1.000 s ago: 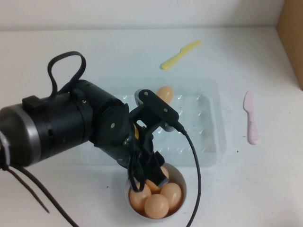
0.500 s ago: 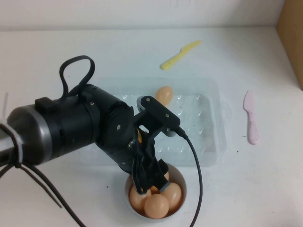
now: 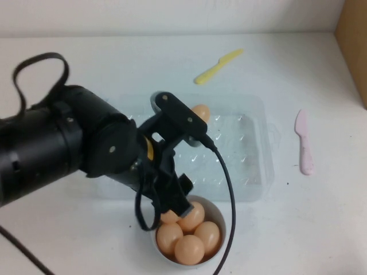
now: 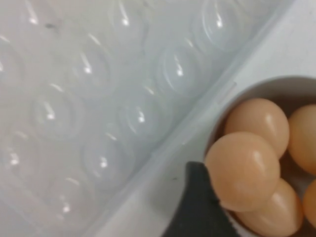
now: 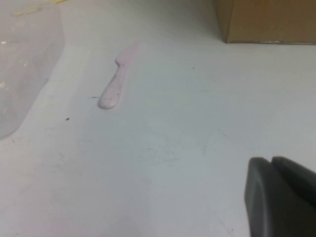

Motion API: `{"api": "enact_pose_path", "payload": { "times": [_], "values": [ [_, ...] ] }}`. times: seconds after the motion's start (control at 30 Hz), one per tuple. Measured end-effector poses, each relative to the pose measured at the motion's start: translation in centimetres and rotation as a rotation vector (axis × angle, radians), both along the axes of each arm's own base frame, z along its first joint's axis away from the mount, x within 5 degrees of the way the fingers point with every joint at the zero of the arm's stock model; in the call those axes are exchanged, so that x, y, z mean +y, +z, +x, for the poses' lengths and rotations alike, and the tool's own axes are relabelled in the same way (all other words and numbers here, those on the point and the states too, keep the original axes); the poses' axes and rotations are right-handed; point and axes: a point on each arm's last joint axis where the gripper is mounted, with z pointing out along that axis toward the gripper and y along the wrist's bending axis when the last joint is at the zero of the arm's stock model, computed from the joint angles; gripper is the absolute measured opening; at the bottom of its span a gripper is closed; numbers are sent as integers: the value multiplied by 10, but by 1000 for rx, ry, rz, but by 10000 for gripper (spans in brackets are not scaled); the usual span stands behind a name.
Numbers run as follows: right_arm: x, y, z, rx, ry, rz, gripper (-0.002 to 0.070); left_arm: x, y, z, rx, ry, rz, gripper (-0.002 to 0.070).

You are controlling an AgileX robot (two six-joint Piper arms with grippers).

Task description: Take an egg out of the egg box

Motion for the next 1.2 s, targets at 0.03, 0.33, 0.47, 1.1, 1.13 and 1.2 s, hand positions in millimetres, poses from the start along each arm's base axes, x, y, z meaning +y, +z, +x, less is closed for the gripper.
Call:
{"api": "enact_pose_path", "payload": {
  "times": [0.03,0.33,0.47,1.1,1.13,1.2],
  "values": [
    [0,0,0,0,0,0,-17,5,10,-2,-38,6,-6,423],
    [0,0,0,0,0,0,-17,56,57,-39,-307,71,-135,16],
    [0,0,0,0,0,0,-17,79,54,-66,-368,83,-244,1],
    [0,0,0,0,0,0,-17,164,91,-148,-495,221,-495,-2],
    [0,0,0,0,0,0,-17,164,91,-148,-494,222,-494,-2],
    [0,0,0,0,0,0,-17,164,91,-148,-491,223,-491,-2]
  ]
}}
